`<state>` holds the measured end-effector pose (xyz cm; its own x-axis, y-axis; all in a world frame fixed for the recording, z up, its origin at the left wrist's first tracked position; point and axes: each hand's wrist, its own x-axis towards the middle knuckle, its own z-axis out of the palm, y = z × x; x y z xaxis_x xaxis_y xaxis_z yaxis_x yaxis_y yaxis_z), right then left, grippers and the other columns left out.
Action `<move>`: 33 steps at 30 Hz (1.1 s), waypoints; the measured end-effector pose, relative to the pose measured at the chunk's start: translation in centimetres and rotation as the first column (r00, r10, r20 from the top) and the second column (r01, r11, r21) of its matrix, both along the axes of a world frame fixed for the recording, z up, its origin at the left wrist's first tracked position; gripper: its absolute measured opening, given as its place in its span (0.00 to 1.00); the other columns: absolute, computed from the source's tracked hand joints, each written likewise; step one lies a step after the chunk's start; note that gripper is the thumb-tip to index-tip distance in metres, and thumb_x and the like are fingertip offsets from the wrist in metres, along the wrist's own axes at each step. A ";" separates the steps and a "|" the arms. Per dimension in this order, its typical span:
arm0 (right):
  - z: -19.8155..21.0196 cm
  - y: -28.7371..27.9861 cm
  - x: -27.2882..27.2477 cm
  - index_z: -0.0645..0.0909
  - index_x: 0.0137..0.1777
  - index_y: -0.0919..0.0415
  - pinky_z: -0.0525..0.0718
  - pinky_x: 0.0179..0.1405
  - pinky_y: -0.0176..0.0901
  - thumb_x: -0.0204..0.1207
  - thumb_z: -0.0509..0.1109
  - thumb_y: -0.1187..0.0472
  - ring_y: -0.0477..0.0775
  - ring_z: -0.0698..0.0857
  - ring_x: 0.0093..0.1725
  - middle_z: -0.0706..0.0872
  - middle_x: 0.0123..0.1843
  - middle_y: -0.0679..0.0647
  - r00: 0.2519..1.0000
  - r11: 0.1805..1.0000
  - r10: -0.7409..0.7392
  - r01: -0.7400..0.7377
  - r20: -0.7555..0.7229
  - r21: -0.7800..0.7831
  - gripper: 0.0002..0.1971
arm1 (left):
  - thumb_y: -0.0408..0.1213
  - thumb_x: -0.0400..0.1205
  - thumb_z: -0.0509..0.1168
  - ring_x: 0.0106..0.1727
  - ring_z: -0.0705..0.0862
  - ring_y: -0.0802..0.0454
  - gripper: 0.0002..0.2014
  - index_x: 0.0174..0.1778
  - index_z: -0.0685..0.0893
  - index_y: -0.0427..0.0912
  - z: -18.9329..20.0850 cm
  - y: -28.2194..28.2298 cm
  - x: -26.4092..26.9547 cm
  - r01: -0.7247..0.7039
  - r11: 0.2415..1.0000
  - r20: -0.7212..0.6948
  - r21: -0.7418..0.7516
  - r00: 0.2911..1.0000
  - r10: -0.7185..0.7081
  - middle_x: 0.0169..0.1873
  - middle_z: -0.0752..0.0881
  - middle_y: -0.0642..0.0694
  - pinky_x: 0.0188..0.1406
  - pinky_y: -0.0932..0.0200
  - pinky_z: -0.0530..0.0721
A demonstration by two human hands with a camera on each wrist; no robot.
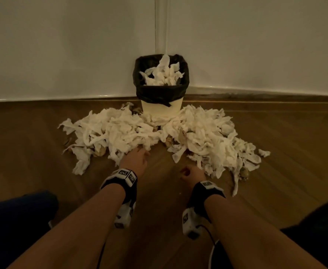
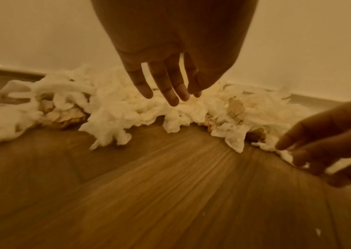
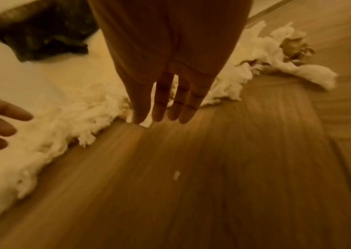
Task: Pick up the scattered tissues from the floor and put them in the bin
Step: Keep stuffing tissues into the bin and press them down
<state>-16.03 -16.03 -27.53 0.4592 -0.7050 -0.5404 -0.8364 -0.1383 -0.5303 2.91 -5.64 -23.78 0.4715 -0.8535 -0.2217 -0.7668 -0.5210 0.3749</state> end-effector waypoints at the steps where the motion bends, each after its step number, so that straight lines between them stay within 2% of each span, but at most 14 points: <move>1: -0.7 0.5 -0.5 0.81 0.63 0.59 0.78 0.51 0.40 0.77 0.71 0.62 0.57 0.83 0.59 0.84 0.60 0.58 1.000 1.000 -0.005 0.005 -0.012 0.019 0.15 | 0.37 0.84 0.56 0.57 0.80 0.46 0.13 0.63 0.77 0.49 -0.5 0.6 0.3 -0.006 1.000 -0.002 0.026 1.000 0.006 0.61 0.77 0.45 0.56 0.49 0.80; 3: -2.0 1.5 -1.4 0.80 0.64 0.59 0.79 0.52 0.40 0.75 0.72 0.62 0.56 0.83 0.60 0.83 0.62 0.57 1.000 0.999 -0.010 0.011 -0.024 0.052 0.17 | 0.36 0.84 0.55 0.56 0.80 0.46 0.13 0.63 0.77 0.50 -1.3 1.4 0.8 -0.024 0.998 -0.008 0.063 1.000 0.025 0.61 0.77 0.44 0.56 0.47 0.81; 4: -2.6 2.0 -1.7 0.80 0.65 0.58 0.80 0.56 0.41 0.75 0.73 0.62 0.56 0.83 0.61 0.82 0.63 0.57 1.000 0.999 -0.007 0.008 -0.027 0.049 0.18 | 0.36 0.84 0.55 0.55 0.80 0.46 0.13 0.63 0.77 0.49 -1.5 1.7 1.0 -0.036 0.997 -0.014 0.071 0.999 0.037 0.60 0.77 0.44 0.56 0.47 0.81; 6: -3.6 2.9 -2.3 0.80 0.65 0.55 0.77 0.64 0.45 0.73 0.75 0.60 0.57 0.79 0.65 0.79 0.64 0.55 0.999 1.000 0.004 -0.004 -0.033 -0.022 0.19 | 0.35 0.84 0.56 0.55 0.80 0.46 0.13 0.63 0.77 0.49 -1.9 2.2 1.3 -0.050 0.996 -0.022 0.077 0.998 0.052 0.59 0.77 0.44 0.56 0.47 0.80; 8: -4.3 3.8 -2.7 0.82 0.62 0.52 0.74 0.66 0.46 0.72 0.76 0.58 0.57 0.74 0.65 0.75 0.62 0.54 1.000 0.997 -0.019 0.019 -0.005 -0.076 0.18 | 0.34 0.83 0.57 0.56 0.80 0.45 0.14 0.63 0.77 0.49 -2.3 2.4 1.4 -0.046 0.995 -0.032 0.085 0.998 0.049 0.59 0.77 0.44 0.57 0.47 0.80; 12: -4.9 4.8 -3.2 0.82 0.62 0.52 0.70 0.65 0.44 0.70 0.77 0.58 0.55 0.70 0.63 0.72 0.57 0.51 0.997 0.994 -0.038 0.045 0.071 -0.100 0.19 | 0.33 0.82 0.58 0.59 0.78 0.43 0.14 0.62 0.78 0.47 -2.8 2.8 1.3 -0.050 0.994 -0.057 0.100 0.997 0.056 0.59 0.77 0.43 0.61 0.44 0.78; 15: -5.0 5.3 -3.9 0.84 0.62 0.53 0.71 0.60 0.40 0.72 0.75 0.60 0.54 0.72 0.59 0.68 0.52 0.47 0.993 0.989 -0.022 0.038 0.113 -0.141 0.18 | 0.33 0.82 0.57 0.58 0.78 0.42 0.14 0.63 0.78 0.46 -3.1 2.9 1.1 -0.071 0.993 -0.080 0.090 0.994 0.078 0.59 0.76 0.42 0.59 0.44 0.79; 19: -5.2 5.6 -4.3 0.88 0.50 0.63 0.74 0.55 0.39 0.73 0.74 0.63 0.55 0.75 0.56 0.70 0.49 0.50 0.983 0.973 -0.061 0.097 0.171 -0.210 0.08 | 0.33 0.82 0.56 0.58 0.79 0.42 0.14 0.62 0.78 0.46 -3.3 2.9 1.3 -0.101 0.992 -0.086 0.073 0.991 0.107 0.60 0.76 0.42 0.58 0.44 0.80; 21: -5.2 5.9 -4.3 0.88 0.47 0.65 0.74 0.55 0.39 0.73 0.74 0.63 0.55 0.75 0.55 0.71 0.49 0.51 0.979 0.965 -0.077 0.120 0.187 -0.233 0.07 | 0.33 0.82 0.57 0.58 0.79 0.42 0.14 0.61 0.78 0.46 -3.3 2.6 1.6 -0.123 0.991 -0.089 0.047 0.988 0.126 0.60 0.76 0.42 0.58 0.45 0.80; 25: -5.6 6.5 -4.2 0.87 0.49 0.65 0.73 0.54 0.39 0.74 0.73 0.61 0.56 0.75 0.55 0.75 0.52 0.57 0.984 0.939 -0.037 0.094 0.174 -0.330 0.08 | 0.31 0.81 0.57 0.54 0.80 0.44 0.14 0.60 0.79 0.45 -3.3 1.9 1.9 -0.163 0.987 -0.080 -0.016 0.984 0.161 0.58 0.77 0.42 0.53 0.49 0.80; 28: -6.1 6.8 -4.2 0.85 0.55 0.63 0.69 0.55 0.37 0.78 0.69 0.58 0.55 0.73 0.57 0.75 0.56 0.58 0.992 0.924 0.017 0.031 0.121 -0.380 0.11 | 0.31 0.81 0.57 0.53 0.81 0.43 0.14 0.60 0.79 0.46 -3.6 1.6 1.9 -0.189 0.982 -0.098 -0.022 0.978 0.186 0.58 0.77 0.42 0.54 0.48 0.81; 30: -6.4 7.1 -4.0 0.83 0.56 0.65 0.70 0.56 0.40 0.80 0.65 0.57 0.56 0.74 0.58 0.76 0.58 0.58 0.996 0.908 0.070 -0.041 0.053 -0.417 0.12 | 0.31 0.81 0.57 0.52 0.81 0.43 0.14 0.60 0.79 0.46 -3.8 1.5 1.8 -0.204 0.979 -0.109 -0.027 0.974 0.200 0.58 0.77 0.42 0.55 0.47 0.81; 33: -6.3 8.0 -3.6 0.83 0.50 0.70 0.76 0.52 0.50 0.78 0.67 0.62 0.62 0.79 0.53 0.79 0.54 0.63 0.997 0.883 0.078 -0.057 0.026 -0.466 0.10 | 0.30 0.81 0.57 0.53 0.81 0.44 0.14 0.60 0.79 0.46 -4.0 1.6 1.7 -0.231 0.972 -0.112 -0.040 0.968 0.225 0.58 0.77 0.42 0.55 0.46 0.82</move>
